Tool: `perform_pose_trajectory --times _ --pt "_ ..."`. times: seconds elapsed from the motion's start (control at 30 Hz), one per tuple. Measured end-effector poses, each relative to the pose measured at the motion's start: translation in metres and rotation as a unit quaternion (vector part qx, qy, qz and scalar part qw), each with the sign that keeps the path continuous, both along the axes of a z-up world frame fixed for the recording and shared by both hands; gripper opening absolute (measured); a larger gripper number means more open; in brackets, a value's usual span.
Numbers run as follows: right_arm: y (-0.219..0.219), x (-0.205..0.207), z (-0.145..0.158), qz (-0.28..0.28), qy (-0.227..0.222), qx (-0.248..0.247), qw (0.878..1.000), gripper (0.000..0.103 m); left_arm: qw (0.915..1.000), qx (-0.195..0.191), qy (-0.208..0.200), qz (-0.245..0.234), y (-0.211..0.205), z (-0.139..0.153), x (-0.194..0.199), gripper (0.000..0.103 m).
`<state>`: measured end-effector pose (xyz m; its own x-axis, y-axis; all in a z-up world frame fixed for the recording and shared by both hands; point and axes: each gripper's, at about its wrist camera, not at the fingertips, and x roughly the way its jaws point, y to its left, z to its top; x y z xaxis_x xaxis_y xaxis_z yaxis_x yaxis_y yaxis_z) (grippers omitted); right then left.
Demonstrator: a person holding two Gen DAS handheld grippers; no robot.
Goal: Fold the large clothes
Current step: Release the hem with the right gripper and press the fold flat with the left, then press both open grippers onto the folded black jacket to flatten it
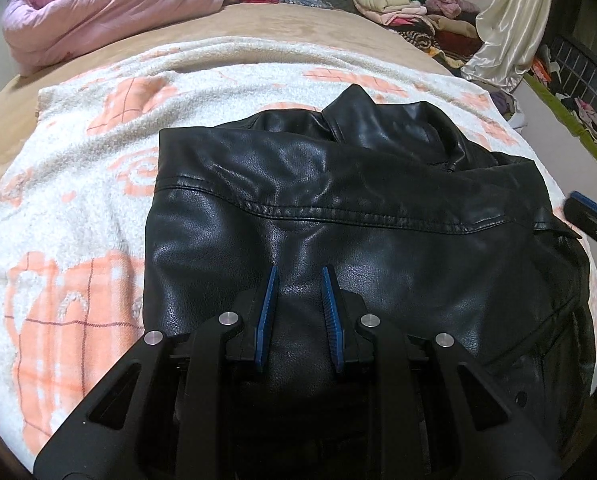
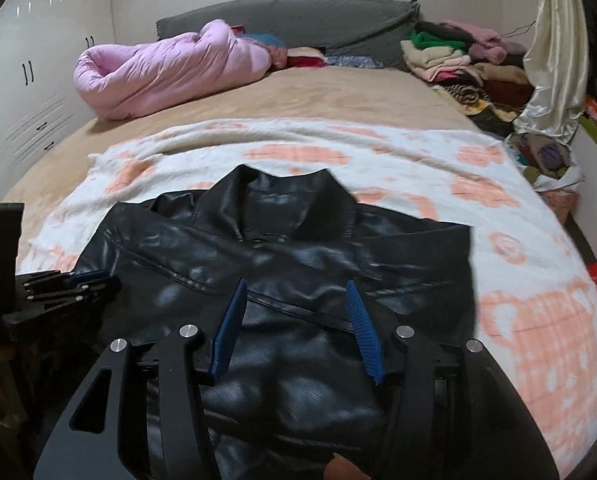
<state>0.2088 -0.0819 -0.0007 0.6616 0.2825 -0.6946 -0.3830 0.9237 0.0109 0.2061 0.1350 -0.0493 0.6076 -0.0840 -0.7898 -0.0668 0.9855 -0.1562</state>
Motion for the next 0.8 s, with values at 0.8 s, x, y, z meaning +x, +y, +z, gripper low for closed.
perform_pose_trajectory --times 0.8 --pt "-0.012 -0.014 -0.022 0.000 0.038 0.015 0.999 0.051 0.9989 -0.017 -0.024 -0.036 -0.018 0.032 -0.017 0.048"
